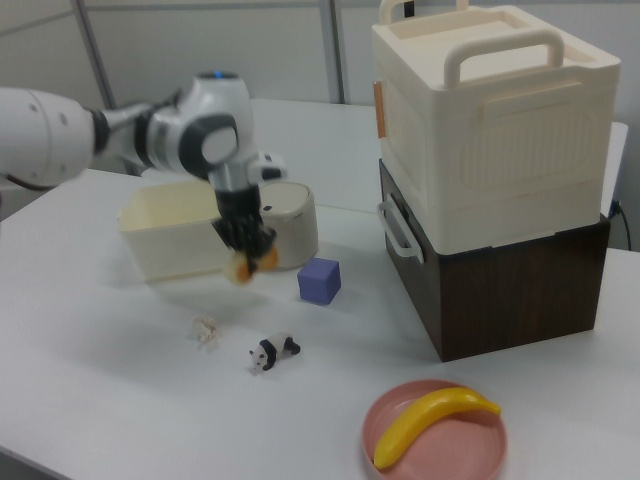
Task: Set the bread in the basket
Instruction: 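Lower the bread roll into the basket and open the gripper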
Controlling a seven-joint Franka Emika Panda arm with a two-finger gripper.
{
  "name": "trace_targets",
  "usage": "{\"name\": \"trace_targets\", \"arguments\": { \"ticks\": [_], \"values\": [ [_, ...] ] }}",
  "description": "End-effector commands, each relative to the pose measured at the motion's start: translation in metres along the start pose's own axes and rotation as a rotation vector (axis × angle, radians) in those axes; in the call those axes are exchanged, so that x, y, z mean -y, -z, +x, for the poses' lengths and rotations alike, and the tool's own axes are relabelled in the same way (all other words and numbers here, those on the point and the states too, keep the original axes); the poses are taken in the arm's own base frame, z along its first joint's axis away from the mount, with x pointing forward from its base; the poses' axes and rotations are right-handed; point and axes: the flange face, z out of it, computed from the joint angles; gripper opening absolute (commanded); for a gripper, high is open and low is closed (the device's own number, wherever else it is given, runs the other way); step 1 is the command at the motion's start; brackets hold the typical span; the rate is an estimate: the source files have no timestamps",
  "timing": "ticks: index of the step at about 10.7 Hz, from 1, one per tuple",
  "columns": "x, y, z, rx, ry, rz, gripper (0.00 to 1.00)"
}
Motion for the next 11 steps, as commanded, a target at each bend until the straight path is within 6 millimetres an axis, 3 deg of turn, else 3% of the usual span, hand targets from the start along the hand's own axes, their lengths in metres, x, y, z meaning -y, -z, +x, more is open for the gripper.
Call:
{"name": "trace_targets", "arguments": {
  "ticks": [1,3,4,6,7,8,9,11],
  "values": [
    [0.065,0.079,-0.008,-0.066,-0.023,0.117,0.09],
    [0.117,0.095,-0.008,-0.116,-0.12,0.142,0.14],
    [0.136,0.101,0.001,-0.186,-0.204,0.172,0.15],
    [0.174,0.097,-0.003,-0.204,-0.279,0.198,0.39],
    [0.18,0.098,0.002,-0.234,-0.389,0.237,0.79],
    [0.195,0.097,0.003,-0.267,-0.461,0.256,1.0],
    [0.205,0.091,0.001,-0.267,-0.454,0.245,1.0],
    [0.197,0.101,-0.002,-0.264,-0.431,0.232,1.0]
  ]
}}
